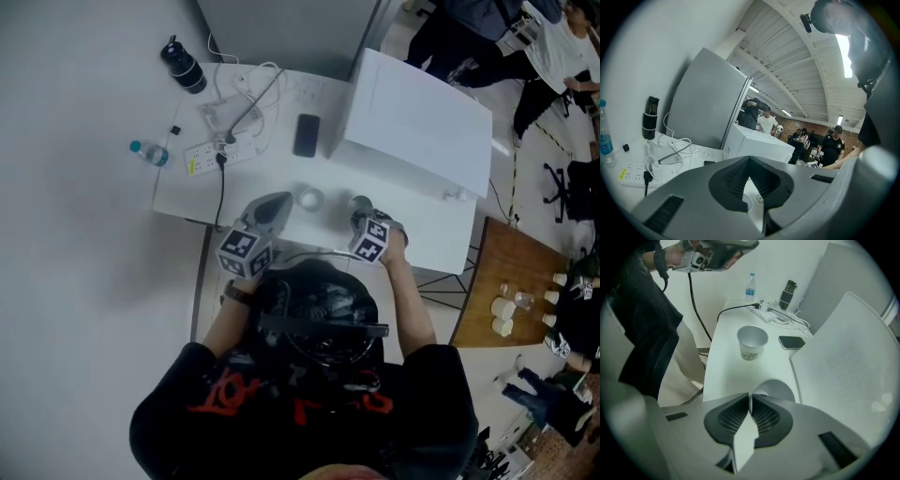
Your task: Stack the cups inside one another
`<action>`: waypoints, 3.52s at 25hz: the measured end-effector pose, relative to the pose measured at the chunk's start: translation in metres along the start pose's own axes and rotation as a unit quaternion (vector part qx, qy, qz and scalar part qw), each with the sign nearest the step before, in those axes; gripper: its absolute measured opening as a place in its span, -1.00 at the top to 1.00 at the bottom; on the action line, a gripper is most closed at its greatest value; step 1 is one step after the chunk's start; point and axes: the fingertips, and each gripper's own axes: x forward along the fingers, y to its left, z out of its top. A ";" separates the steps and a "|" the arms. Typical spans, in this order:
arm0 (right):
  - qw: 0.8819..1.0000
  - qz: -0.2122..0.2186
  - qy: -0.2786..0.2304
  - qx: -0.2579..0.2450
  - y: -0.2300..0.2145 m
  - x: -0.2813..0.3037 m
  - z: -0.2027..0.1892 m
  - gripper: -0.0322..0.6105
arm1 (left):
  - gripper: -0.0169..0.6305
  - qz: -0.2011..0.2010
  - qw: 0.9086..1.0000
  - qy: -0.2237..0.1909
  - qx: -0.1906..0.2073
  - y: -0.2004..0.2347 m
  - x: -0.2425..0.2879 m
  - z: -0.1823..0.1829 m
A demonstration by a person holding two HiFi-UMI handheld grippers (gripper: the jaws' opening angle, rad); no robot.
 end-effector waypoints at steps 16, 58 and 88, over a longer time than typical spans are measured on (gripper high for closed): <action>0.997 -0.034 -0.060 -0.017 -0.021 -0.062 -0.003 0.80 | 0.94 -0.006 1.000 -0.002 0.001 -0.002 0.002 0.002; 0.987 0.054 -0.056 -0.140 0.025 -0.019 0.123 0.80 | 0.94 0.039 0.999 -0.023 0.005 0.022 -0.041 0.008; 0.890 0.006 -0.382 0.247 -0.072 -0.158 0.090 0.88 | 0.94 0.017 0.999 -0.014 0.033 0.000 -0.014 0.020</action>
